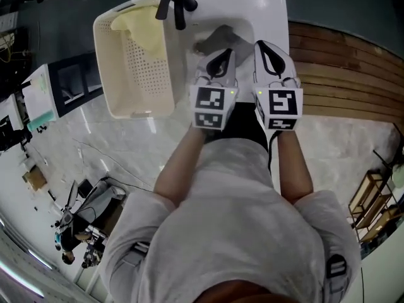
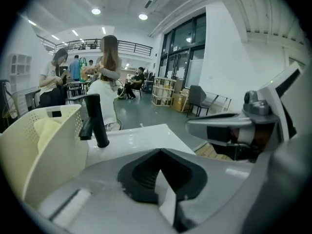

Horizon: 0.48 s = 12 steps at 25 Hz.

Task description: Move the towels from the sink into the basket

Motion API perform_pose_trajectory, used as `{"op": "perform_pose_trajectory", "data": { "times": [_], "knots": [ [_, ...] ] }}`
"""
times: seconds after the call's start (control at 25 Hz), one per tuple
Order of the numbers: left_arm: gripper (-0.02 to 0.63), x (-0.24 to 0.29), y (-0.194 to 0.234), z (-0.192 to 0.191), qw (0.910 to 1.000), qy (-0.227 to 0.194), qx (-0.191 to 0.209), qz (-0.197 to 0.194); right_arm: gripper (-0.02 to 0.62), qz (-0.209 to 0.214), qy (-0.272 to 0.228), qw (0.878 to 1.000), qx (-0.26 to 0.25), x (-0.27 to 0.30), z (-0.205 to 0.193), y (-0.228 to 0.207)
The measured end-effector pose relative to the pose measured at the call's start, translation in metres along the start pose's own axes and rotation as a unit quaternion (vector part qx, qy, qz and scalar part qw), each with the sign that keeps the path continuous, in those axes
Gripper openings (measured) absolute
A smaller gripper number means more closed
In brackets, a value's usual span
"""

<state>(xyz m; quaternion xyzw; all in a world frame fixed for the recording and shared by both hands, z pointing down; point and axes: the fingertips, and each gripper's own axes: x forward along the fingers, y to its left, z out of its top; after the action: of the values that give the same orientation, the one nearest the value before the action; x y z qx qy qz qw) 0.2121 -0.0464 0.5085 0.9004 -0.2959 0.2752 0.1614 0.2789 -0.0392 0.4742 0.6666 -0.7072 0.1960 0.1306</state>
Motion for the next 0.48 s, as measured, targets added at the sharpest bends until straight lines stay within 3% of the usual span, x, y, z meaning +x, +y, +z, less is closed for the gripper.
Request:
{"op": "perform_pose_trajectory", "data": {
  "times": [0.2,0.48],
  "knots": [
    [0.02,0.027,-0.003,-0.039,0.9978,0.064,0.017,0.001,0.006,0.025,0.021,0.999,0.02,0.007,-0.03,-0.006],
    [0.02,0.051,-0.01,-0.074,0.9884,0.15,0.017,-0.014,0.006,0.032,0.029,0.999,0.025,0.01,-0.04,-0.023]
  ]
}}
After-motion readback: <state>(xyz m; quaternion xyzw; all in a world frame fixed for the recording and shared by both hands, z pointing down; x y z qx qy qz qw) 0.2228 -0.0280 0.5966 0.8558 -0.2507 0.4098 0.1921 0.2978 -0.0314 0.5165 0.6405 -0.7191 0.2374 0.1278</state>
